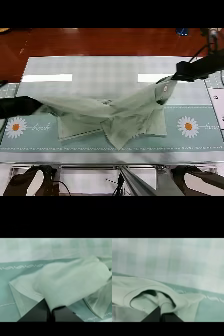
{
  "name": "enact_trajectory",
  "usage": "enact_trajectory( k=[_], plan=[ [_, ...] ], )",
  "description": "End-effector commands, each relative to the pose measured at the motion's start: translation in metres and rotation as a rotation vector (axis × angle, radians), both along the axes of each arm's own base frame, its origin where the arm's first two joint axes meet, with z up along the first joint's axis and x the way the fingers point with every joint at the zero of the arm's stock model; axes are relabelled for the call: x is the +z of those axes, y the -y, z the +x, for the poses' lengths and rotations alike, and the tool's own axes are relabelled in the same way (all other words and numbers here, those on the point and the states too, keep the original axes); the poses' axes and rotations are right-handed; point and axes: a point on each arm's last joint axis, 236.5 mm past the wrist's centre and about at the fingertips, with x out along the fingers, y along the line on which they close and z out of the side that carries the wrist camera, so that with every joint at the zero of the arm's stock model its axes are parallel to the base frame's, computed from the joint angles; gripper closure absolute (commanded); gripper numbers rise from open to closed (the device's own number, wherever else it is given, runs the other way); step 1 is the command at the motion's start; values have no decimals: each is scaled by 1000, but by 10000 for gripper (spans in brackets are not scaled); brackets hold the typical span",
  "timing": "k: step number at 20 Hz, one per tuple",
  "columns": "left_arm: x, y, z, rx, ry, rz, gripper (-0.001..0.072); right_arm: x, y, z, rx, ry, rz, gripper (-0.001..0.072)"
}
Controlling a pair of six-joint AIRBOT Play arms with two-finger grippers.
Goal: Fold the shirts.
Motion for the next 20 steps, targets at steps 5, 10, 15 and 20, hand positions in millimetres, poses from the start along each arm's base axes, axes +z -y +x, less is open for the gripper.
enact_trajectory(
  k=[5,10,15,20],
  plan=[
    [-77,25,-1,5,-46,-41,674,-87,-15,43,-18,-119,89,550],
    [-83,27,-4,-2,-56,-41,674,-52,3,13,100,-112,47,301],
    [-83,27,-4,-3,-56,-40,674,-65,14,-42,63,-197,66,297],
    [-83,27,-4,-6,-55,-35,674,-123,-32,-70,-73,-281,314,235]
  ],
)
